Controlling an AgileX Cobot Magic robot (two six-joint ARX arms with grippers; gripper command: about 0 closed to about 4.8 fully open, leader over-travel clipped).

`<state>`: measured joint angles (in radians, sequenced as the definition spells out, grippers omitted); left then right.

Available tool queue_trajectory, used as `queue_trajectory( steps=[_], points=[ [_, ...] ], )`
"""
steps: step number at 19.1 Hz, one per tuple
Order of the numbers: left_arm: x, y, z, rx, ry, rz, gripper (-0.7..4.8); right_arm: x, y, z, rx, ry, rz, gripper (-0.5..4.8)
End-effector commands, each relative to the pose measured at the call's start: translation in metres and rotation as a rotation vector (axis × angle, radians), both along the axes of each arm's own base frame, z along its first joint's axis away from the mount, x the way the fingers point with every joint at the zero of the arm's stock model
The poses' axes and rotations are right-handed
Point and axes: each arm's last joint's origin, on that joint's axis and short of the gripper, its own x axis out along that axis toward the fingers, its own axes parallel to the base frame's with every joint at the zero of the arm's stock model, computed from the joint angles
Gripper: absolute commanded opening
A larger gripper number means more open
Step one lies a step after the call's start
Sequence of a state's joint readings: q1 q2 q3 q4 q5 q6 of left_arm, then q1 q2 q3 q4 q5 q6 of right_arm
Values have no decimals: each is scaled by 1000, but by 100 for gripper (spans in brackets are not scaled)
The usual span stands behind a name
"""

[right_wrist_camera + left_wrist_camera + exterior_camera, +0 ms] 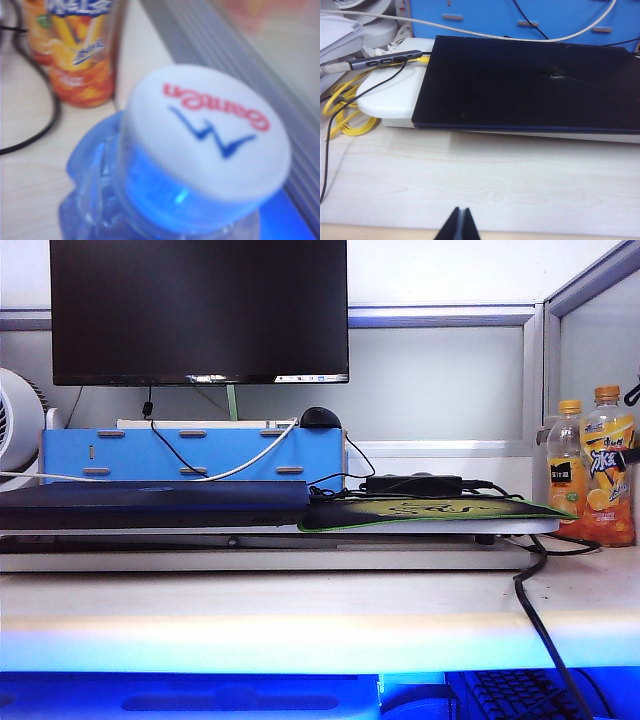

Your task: Pick up the mineral water bottle and place it on the laptop.

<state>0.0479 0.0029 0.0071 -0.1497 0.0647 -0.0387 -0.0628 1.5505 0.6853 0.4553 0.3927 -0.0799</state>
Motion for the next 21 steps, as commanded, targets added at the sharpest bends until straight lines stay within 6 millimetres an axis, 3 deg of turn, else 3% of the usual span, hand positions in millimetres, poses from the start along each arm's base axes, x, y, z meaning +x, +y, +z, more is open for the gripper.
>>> queue_trajectory(
  steps=[1, 5, 11, 15, 21],
  points=[
    [0, 0, 0, 1, -2, -3, -2, -5, 6, 49, 35, -270, 178, -6],
    [0, 0, 0, 1, -3, -2, -2, -17, 23, 101, 103, -438, 435, -6],
    [0, 0, 0, 1, -2, -3, -2, -1, 82, 178, 212, -506, 853, -6],
    [0, 0, 0, 1, -2, -3, -2, 21, 133, 191, 279, -473, 1024, -6],
    [0, 0, 0, 1, -2, -2, -2, 58, 233, 166, 340, -380, 1213, -6]
  ],
)
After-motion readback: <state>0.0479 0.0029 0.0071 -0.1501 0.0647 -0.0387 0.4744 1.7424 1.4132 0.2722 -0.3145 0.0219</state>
